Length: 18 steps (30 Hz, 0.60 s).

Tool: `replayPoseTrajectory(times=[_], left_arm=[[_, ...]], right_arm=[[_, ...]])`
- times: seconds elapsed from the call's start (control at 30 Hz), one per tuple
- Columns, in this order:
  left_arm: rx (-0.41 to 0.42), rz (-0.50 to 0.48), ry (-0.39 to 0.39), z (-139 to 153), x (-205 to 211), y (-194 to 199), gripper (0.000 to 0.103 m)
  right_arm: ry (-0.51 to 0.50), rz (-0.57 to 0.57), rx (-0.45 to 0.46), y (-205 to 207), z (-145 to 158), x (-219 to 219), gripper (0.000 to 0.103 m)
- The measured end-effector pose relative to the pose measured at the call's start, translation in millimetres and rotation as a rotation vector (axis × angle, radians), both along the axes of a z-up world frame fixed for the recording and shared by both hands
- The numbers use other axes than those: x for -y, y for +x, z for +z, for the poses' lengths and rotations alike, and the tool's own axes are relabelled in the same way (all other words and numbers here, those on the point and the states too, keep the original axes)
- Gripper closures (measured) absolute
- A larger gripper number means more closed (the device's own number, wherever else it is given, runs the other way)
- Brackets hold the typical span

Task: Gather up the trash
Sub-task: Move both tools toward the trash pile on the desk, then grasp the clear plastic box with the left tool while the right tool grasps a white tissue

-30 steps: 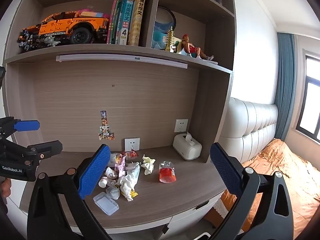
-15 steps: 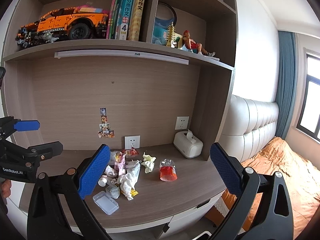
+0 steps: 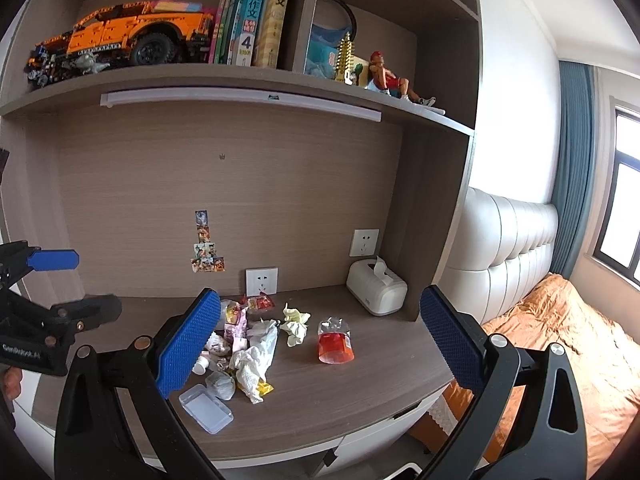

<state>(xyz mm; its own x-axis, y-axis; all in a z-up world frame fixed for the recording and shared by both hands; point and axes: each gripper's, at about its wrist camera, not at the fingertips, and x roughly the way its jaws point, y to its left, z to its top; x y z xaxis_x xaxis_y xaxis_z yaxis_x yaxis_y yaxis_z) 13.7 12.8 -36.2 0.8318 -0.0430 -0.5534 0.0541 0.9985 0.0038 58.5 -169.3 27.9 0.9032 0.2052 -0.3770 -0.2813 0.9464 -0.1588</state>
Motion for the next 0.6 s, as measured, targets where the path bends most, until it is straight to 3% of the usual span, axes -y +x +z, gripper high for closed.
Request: replayPoseTrajectory(times=[0.27,0.6], left_arm=[[-0.063,0.036,-0.007,-32.9,-12.6,25.1,0.005],[-0.207,0.076,-0.070,-111.6,-22.7,51.1,0.005]], right_arm=[[-0.009,0.035,-0.069,31.4,-27.8,-16.0,0.003],[-0.008,0.137,-0.225,84.2,-98.0,-30.9,0.003]])
